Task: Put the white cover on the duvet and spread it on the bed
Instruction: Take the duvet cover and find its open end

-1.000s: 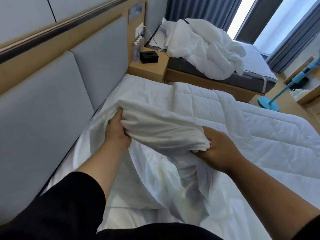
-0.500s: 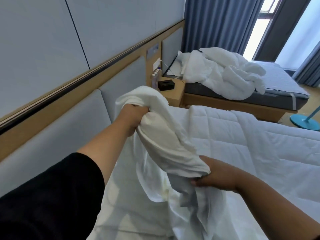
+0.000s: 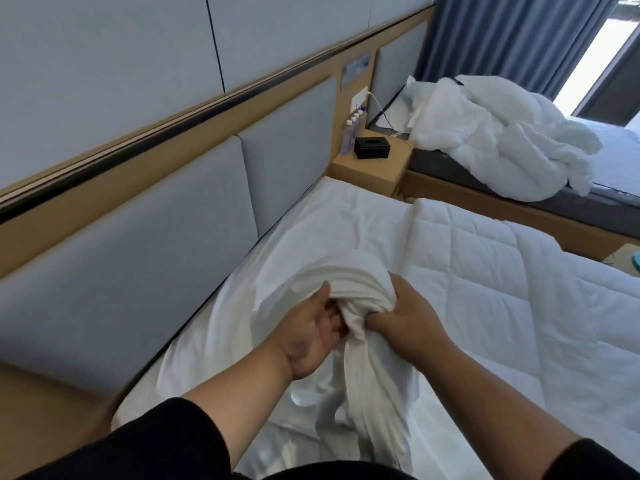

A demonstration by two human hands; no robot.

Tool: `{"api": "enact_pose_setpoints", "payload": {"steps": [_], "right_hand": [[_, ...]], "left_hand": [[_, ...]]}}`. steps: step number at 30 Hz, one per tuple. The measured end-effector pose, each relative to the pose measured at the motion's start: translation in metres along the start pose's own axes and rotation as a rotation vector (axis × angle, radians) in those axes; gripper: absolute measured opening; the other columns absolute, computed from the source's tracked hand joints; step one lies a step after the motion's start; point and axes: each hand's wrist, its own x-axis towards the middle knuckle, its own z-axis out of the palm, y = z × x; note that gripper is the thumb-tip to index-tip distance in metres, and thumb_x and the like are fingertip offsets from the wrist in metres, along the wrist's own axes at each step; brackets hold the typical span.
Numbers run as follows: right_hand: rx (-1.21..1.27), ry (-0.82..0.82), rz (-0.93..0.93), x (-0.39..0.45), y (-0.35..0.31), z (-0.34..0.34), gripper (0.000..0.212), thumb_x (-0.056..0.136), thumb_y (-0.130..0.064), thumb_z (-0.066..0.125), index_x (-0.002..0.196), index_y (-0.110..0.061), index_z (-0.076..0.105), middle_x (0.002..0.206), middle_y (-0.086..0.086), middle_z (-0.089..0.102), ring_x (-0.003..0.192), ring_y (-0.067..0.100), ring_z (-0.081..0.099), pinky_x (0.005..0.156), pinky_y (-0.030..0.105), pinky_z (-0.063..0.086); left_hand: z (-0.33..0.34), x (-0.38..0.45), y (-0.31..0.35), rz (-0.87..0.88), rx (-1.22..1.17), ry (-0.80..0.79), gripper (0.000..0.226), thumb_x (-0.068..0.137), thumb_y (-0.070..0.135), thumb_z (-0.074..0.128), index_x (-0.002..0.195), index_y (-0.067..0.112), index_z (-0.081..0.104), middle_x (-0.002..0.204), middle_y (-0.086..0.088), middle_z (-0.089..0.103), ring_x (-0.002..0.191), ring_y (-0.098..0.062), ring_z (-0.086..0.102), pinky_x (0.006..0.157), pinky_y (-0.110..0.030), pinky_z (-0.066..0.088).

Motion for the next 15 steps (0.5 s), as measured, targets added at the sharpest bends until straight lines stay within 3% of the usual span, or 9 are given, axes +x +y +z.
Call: {"api": "enact_pose_setpoints", "payload": {"steps": [3, 6, 7, 9, 12, 13, 15], "right_hand": [[-0.015, -0.001, -0.001, -0.005, -0.011, -0.007, 0.065, 0.062, -0.032, 0.067, 0.125, -0.037, 0.055, 0.109, -0.02, 0.064, 0.099, 0.002, 0.059, 0.075, 0.02, 0.042], [-0.04, -0.08, -0.053, -0.018, -0.025, -0.014, 0.065, 0.06, -0.035, 0.067, 0.124, -0.042, 0.056, 0.11, -0.023, 0.066, 0.099, -0.003, 0.06, 0.078, 0.019, 0.043], [-0.033, -0.123, -0.063, -0.025, -0.028, -0.015, 0.067, 0.06, -0.034, 0.069, 0.126, -0.044, 0.057, 0.112, -0.024, 0.067, 0.101, -0.005, 0.061, 0.08, 0.02, 0.044], [-0.017, -0.228, -0.062, -0.037, -0.032, -0.014, 0.07, 0.06, -0.029, 0.073, 0.127, -0.045, 0.058, 0.114, -0.025, 0.067, 0.103, -0.006, 0.062, 0.083, 0.021, 0.046], [-0.029, -0.401, -0.023, -0.05, -0.029, -0.011, 0.067, 0.059, -0.02, 0.074, 0.121, -0.042, 0.064, 0.114, -0.019, 0.07, 0.104, 0.0, 0.066, 0.087, 0.029, 0.051], [-0.03, -0.43, -0.004, -0.052, -0.025, -0.011, 0.066, 0.059, -0.018, 0.074, 0.12, -0.042, 0.065, 0.113, -0.016, 0.071, 0.104, 0.003, 0.067, 0.088, 0.032, 0.052], [-0.006, -0.404, 0.027, -0.054, -0.017, -0.016, 0.065, 0.057, -0.017, 0.074, 0.115, -0.044, 0.066, 0.111, -0.013, 0.072, 0.102, 0.006, 0.068, 0.088, 0.036, 0.053]], "left_hand": [[-0.036, 0.004, -0.034, -0.169, -0.381, 0.281, 0.106, 0.074, 0.091, 0.039, 0.14, 0.008, 0.052, 0.128, -0.018, 0.066, 0.113, -0.039, 0.064, 0.109, -0.049, 0.041], [-0.077, 0.009, -0.062, -0.27, -0.58, 0.474, 0.118, 0.062, 0.098, 0.044, 0.145, 0.015, 0.043, 0.133, -0.023, 0.058, 0.113, -0.047, 0.062, 0.099, -0.059, 0.046], [-0.085, 0.01, -0.067, -0.28, -0.623, 0.458, 0.115, 0.063, 0.096, 0.049, 0.145, 0.015, 0.045, 0.134, -0.024, 0.058, 0.112, -0.048, 0.062, 0.095, -0.061, 0.048], [-0.084, 0.013, -0.06, -0.176, -0.682, 0.38, 0.085, 0.081, 0.079, 0.053, 0.139, 0.016, 0.054, 0.129, -0.019, 0.065, 0.106, -0.044, 0.068, 0.09, -0.056, 0.053], [-0.074, 0.024, -0.028, 0.036, -0.607, 0.39, 0.049, 0.105, 0.045, 0.035, 0.136, 0.011, 0.052, 0.109, -0.012, 0.073, 0.092, -0.021, 0.075, 0.073, -0.037, 0.059], [-0.073, 0.032, -0.012, 0.06, -0.533, 0.464, 0.045, 0.107, 0.039, 0.033, 0.135, 0.008, 0.052, 0.107, -0.009, 0.071, 0.095, -0.017, 0.073, 0.07, -0.035, 0.058], [-0.067, 0.042, 0.031, 0.107, -0.437, 0.526, 0.045, 0.104, 0.036, 0.042, 0.137, 0.007, 0.053, 0.124, -0.011, 0.065, 0.115, -0.023, 0.063, 0.078, -0.036, 0.054]]}}
